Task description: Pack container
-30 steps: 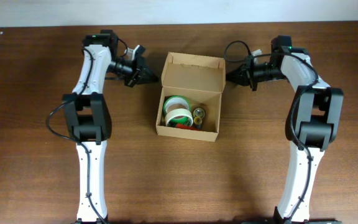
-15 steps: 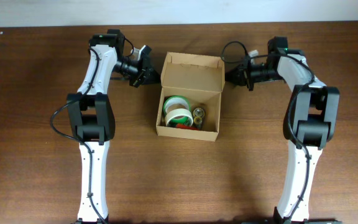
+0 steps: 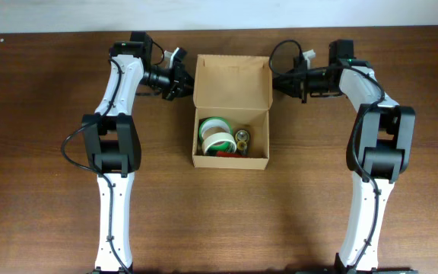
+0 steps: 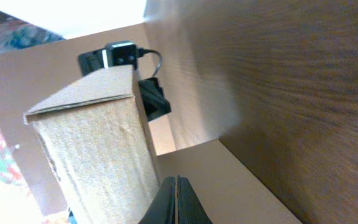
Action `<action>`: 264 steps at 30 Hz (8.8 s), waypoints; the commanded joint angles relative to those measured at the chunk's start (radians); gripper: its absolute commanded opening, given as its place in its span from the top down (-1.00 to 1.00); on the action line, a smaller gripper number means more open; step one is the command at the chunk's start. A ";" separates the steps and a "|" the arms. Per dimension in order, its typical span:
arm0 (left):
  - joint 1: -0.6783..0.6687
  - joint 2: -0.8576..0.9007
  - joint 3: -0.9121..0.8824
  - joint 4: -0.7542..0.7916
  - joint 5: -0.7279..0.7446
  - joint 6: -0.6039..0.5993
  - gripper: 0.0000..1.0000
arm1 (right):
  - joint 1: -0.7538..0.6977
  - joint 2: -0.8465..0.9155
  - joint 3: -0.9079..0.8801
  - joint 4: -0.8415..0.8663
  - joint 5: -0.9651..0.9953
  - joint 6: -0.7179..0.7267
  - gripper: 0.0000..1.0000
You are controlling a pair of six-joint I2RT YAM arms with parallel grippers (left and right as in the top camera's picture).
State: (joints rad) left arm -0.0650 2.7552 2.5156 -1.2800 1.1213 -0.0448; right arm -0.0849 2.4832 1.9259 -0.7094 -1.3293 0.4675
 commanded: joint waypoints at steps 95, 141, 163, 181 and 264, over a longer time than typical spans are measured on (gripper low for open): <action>-0.307 -0.588 -0.252 -0.408 -0.909 0.120 0.97 | 0.393 -0.528 -0.107 -0.786 1.098 -0.502 0.92; -0.359 -0.760 -0.819 -0.155 -0.908 0.119 0.96 | 0.393 -0.528 -0.376 -0.557 1.072 -0.494 0.92; -0.277 -0.905 -0.490 -0.128 -1.177 -0.018 0.96 | 0.354 -0.587 0.013 -0.670 1.152 -0.505 0.92; 0.172 -0.905 -0.367 -0.064 -1.287 -0.008 0.54 | -0.061 -0.576 0.283 -0.697 1.233 -0.523 0.91; 0.200 -0.905 -0.367 -0.066 -1.287 -0.008 -0.99 | 0.021 -2.442 -1.695 0.377 0.917 -0.512 -0.98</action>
State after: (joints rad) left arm 0.1314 1.8496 2.1448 -1.3457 -0.1581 -0.0502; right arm -0.0692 0.0795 0.2802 -0.3367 -0.4026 -0.0521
